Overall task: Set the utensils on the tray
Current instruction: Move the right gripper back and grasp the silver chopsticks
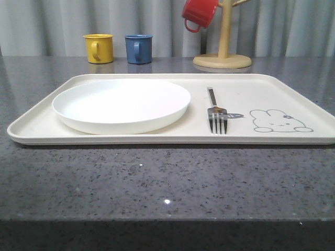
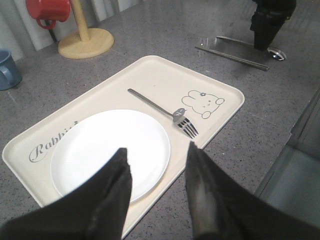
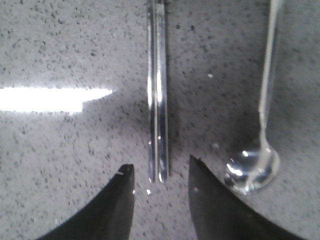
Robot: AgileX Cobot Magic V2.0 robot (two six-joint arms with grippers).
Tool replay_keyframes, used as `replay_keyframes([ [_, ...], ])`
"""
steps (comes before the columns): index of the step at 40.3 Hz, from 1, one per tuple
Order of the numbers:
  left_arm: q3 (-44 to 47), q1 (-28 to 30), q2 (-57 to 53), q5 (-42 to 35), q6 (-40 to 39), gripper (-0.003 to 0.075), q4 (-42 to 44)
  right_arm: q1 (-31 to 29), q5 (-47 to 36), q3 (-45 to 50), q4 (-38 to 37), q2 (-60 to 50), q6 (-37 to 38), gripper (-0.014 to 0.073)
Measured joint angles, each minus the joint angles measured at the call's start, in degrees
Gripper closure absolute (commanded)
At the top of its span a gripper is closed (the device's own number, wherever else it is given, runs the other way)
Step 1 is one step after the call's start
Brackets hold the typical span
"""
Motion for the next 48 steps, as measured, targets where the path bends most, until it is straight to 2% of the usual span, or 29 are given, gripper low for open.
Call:
replay_keyframes([
  [18, 0.0, 0.0, 0.0, 0.0, 0.0, 0.046, 0.0, 0.0, -3.94, 0.0, 0.99, 7.37, -1.18, 0.0294],
  [27, 0.0, 0.0, 0.0, 0.0, 0.0, 0.046, 0.0, 0.0, -5.19, 0.0, 1.11, 7.63, -1.18, 0.034],
  [45, 0.0, 0.0, 0.0, 0.0, 0.0, 0.046, 0.0, 0.0, -7.55, 0.0, 1.11, 8.97, -1.31, 0.0341],
  [48, 0.0, 0.0, 0.0, 0.0, 0.0, 0.046, 0.0, 0.0, -7.45, 0.0, 1.11, 8.97, -1.31, 0.0364],
])
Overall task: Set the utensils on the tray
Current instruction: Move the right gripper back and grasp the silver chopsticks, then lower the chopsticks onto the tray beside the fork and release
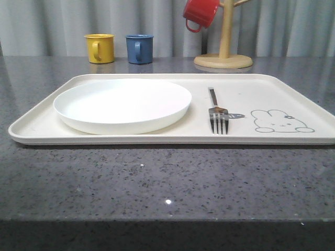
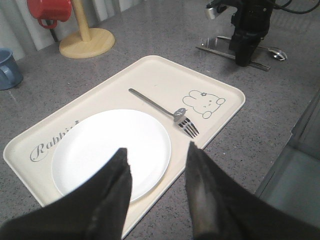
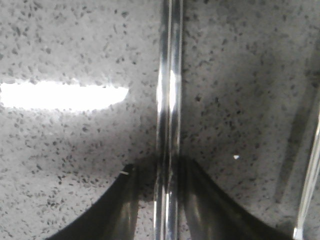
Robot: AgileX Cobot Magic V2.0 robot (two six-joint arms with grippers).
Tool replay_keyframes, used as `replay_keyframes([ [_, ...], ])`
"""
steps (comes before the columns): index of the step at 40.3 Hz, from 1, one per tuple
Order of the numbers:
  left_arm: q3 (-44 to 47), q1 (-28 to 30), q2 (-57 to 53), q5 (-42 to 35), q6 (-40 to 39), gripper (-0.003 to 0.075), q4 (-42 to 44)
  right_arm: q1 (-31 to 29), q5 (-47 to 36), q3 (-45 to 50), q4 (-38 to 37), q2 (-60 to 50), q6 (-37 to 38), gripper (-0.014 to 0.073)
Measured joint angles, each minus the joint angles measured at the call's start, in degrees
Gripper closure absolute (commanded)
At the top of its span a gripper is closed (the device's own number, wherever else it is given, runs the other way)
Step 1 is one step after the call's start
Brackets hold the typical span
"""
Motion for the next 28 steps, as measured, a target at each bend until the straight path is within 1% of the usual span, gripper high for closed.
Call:
replay_keyframes([
  [7, 0.0, 0.0, 0.0, 0.0, 0.0, 0.046, 0.0, 0.0, 0.0, -0.11, -0.1, 0.0, 0.0, 0.0491],
  [9, 0.0, 0.0, 0.0, 0.0, 0.0, 0.046, 0.0, -0.16, 0.0, -0.11, -0.11, 0.0, 0.0, 0.0505],
  [14, 0.0, 0.0, 0.0, 0.0, 0.0, 0.046, 0.0, -0.16, 0.84, -0.63, 0.3, 0.23, 0.0, 0.0504],
  [21, 0.0, 0.0, 0.0, 0.0, 0.0, 0.046, 0.0, -0.16, 5.57, -3.39, 4.24, 0.45, 0.0, 0.0504],
  [24, 0.0, 0.0, 0.0, 0.0, 0.0, 0.046, 0.0, 0.71, 6.42, -5.0, 6.84, -0.24, 0.0, 0.0504],
  [28, 0.0, 0.0, 0.0, 0.0, 0.0, 0.046, 0.0, 3.44, 6.8, -7.57, 10.49, -1.11, 0.14, 0.0503],
])
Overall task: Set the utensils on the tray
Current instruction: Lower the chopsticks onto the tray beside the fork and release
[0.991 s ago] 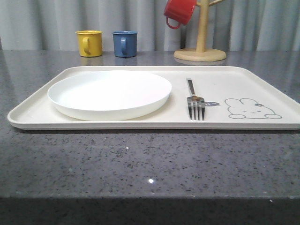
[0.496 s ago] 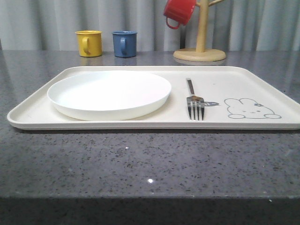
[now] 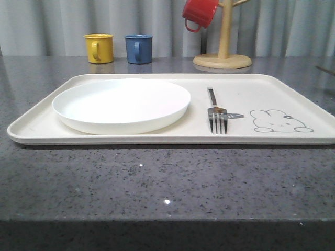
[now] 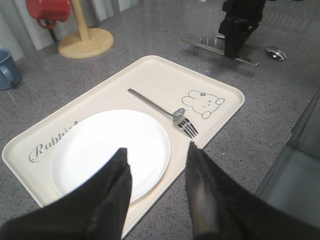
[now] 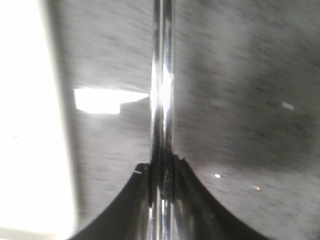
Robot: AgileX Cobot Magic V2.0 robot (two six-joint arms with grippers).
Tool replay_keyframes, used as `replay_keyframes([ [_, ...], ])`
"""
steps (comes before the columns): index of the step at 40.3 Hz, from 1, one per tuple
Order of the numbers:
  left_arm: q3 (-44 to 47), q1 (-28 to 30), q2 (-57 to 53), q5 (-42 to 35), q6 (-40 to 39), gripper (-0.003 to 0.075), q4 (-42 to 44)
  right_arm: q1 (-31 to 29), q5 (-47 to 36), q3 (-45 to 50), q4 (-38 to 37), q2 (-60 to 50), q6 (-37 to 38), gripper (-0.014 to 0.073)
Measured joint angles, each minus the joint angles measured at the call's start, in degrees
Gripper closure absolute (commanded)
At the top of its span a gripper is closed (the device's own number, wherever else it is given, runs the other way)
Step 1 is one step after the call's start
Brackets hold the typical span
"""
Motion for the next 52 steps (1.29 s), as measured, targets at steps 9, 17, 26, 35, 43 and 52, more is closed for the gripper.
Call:
replay_keyframes([
  [9, 0.0, 0.0, 0.0, 0.0, 0.0, 0.046, 0.0, 10.59, 0.21, -1.82, 3.42, -0.23, 5.52, 0.0503],
  [17, 0.0, 0.0, 0.0, 0.0, 0.0, 0.046, 0.0, 17.55, -1.76, -1.82, 3.91, 1.63, 15.09, 0.0503],
  [26, 0.0, 0.0, 0.0, 0.0, 0.0, 0.046, 0.0, 19.6, -4.59, -1.82, 3.91, 4.52, 22.74, 0.0503],
  [35, 0.0, 0.0, 0.0, 0.0, 0.0, 0.046, 0.0, 20.02, -5.39, -1.82, 4.05, 5.76, 24.81, 0.046],
  [43, 0.0, 0.0, 0.0, 0.0, 0.0, 0.046, 0.0, 20.17, -6.09, -1.82, 3.95, 5.76, 24.94, 0.0417],
  [52, 0.0, 0.0, 0.0, 0.0, 0.0, 0.046, 0.0, 20.17, -7.41, -1.82, 3.95, 5.76, 25.03, 0.0417],
])
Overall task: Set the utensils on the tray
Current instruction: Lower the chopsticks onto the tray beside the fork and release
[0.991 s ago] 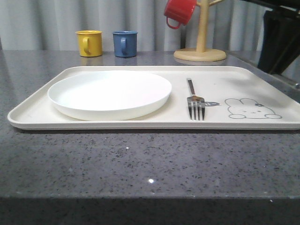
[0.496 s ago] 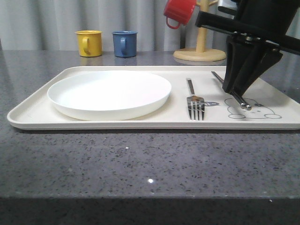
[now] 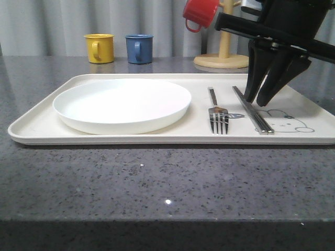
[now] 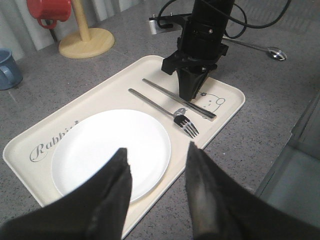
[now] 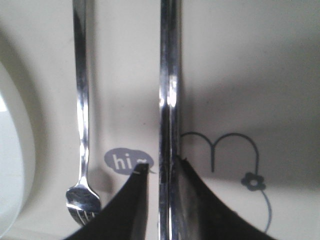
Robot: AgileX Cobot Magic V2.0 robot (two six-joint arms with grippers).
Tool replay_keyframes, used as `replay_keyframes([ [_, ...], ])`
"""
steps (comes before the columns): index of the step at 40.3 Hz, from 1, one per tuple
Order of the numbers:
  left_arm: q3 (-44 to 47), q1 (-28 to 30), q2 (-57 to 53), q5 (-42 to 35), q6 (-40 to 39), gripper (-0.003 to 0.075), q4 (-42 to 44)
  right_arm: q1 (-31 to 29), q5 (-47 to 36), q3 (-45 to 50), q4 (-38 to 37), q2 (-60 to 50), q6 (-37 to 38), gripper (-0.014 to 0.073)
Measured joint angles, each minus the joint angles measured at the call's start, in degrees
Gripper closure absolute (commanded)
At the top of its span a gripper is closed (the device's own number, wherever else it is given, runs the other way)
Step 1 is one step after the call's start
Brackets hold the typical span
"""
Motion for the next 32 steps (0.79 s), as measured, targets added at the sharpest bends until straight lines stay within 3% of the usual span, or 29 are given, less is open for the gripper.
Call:
replay_keyframes([
  [9, 0.0, 0.0, 0.0, 0.0, 0.0, 0.046, 0.0, 0.0, -0.72, 0.0, -0.53, 0.0, -0.14, 0.0417],
  [17, 0.0, 0.0, 0.0, 0.0, 0.0, 0.046, 0.0, 0.0, -1.45, 0.0, -2.7, -3.34, -5.14, 0.0419],
  [24, 0.0, 0.0, 0.0, 0.0, 0.0, 0.046, 0.0, -0.71, 1.35, 0.0, -10.95, -11.88, -6.7, 0.0419],
  [32, 0.0, 0.0, 0.0, 0.0, 0.0, 0.046, 0.0, -7.69, 8.17, 0.0, -19.69, -17.99, -8.07, 0.0419],
])
